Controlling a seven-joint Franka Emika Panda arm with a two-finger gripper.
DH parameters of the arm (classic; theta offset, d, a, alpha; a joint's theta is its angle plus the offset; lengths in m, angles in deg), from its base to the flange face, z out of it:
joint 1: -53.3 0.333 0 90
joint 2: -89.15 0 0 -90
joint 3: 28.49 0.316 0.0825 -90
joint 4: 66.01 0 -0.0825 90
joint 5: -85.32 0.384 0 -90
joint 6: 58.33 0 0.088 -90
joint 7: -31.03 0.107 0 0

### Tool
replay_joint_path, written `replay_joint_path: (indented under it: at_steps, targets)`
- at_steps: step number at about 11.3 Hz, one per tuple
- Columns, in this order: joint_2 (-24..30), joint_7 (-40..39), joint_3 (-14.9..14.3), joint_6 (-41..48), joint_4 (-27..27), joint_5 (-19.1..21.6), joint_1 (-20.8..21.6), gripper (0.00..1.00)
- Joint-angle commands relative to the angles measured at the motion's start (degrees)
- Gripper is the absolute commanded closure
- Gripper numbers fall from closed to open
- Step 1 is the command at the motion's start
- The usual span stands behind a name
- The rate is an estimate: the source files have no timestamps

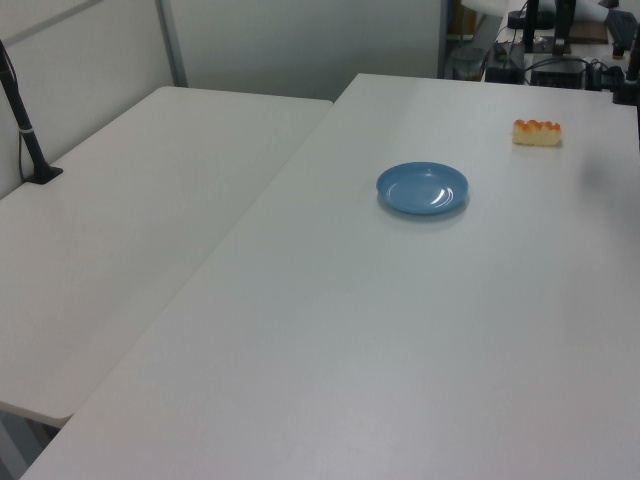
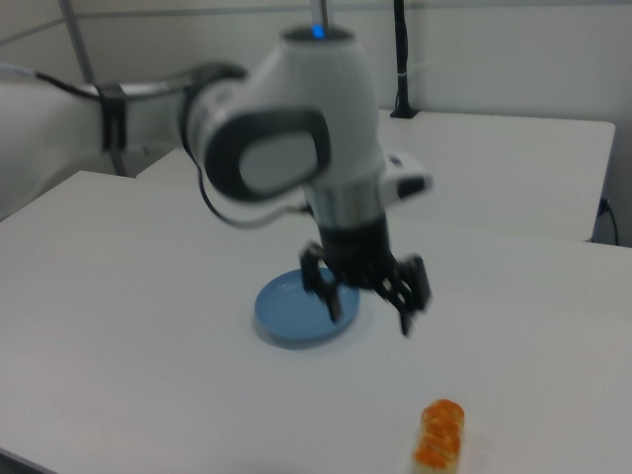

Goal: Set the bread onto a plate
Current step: 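Lower the gripper over the orange-topped bread roll and close on it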

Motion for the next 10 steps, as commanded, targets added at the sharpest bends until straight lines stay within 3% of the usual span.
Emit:
replay_joint_path:
  at_steps: [1, 3, 7, 10]
  targets:
    - [-3.7, -6.5, -4.0, -13.0, 6.5, 0.1, -1.5, 0.0]
    - [-7.8, -6.9, -5.2, -17.3, 5.9, 1.9, -1.8, 0.0]
    - [-14.1, -6.2, -5.1, -21.4, 4.9, 14.8, -2.1, 0.0]
    - [-17.7, -6.2, -4.9, -21.5, 4.8, 17.7, -2.1, 0.0]
